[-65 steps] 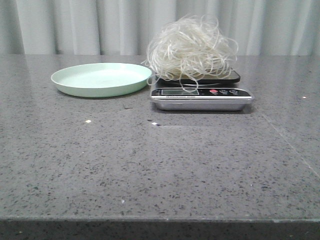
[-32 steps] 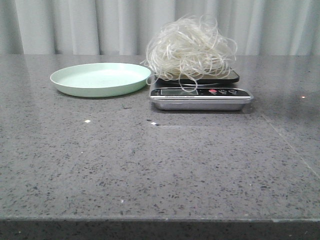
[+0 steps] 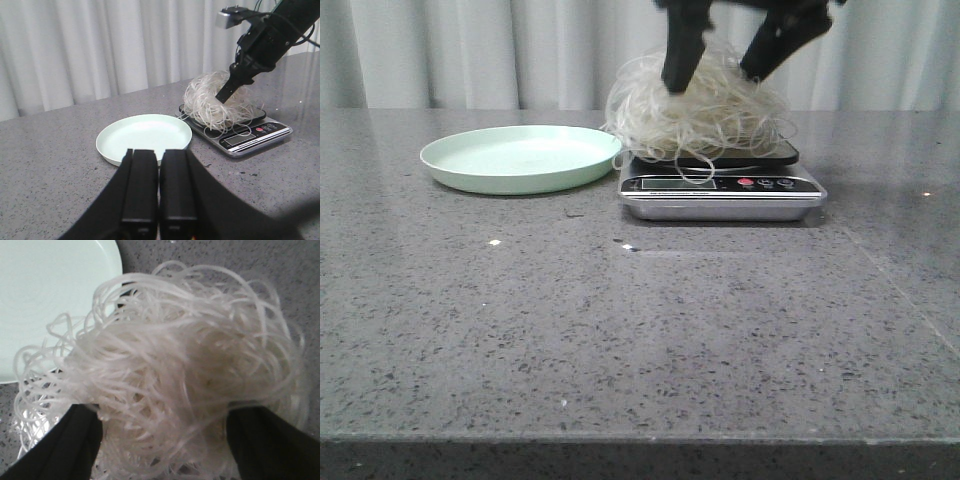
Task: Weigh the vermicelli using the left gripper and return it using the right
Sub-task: 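Lower the right gripper onto the vermicelli on the scale and grasp, then carry the vermicelli with the right gripper back onto the green plate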
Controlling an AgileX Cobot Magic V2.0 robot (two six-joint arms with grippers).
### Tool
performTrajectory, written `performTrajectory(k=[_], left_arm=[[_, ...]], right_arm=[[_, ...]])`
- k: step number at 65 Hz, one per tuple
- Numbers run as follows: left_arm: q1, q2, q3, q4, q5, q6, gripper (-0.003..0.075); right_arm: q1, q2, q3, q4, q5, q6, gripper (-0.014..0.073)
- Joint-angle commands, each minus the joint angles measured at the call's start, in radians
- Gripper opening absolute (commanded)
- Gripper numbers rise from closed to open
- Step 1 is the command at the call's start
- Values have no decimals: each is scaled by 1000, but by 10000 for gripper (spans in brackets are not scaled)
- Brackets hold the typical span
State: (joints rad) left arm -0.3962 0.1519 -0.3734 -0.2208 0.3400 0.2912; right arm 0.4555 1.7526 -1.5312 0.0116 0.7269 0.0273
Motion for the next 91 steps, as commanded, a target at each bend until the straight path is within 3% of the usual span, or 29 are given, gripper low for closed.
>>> performTrajectory(k=[1, 7, 14, 19, 42, 62, 68, 79, 83, 91], left_arm=[[2, 10, -27, -17, -80, -2, 134], [2, 10, -27, -17, -80, -2, 134], [2, 10, -27, -17, -80, -2, 134], [2, 10, -27, -17, -80, -2, 134], [2, 10, -27, -17, -80, -2, 134], [2, 10, -27, -17, -80, -2, 134], [2, 10, -27, -17, -80, -2, 134], [2, 10, -27, -17, -80, -2, 134], [2, 10, -27, -17, -80, -2, 134], [2, 10, -27, -17, -80, -2, 134]], right_arm=[[-2, 15, -65, -12, 11, -1, 596], [-2, 57, -100, -12, 59, -1, 467], [-2, 84, -144, -5, 105, -1, 111], [-2, 80, -166, -5, 107, -1, 176], [47, 48, -440, 130, 102, -1, 134], [160, 224, -567, 139, 48, -1, 142], [168, 270, -584, 145, 50, -1, 226], [171, 308, -584, 148, 56, 0, 552], [171, 298, -584, 152, 54, 0, 608], [166, 251, -584, 152, 65, 0, 605]])
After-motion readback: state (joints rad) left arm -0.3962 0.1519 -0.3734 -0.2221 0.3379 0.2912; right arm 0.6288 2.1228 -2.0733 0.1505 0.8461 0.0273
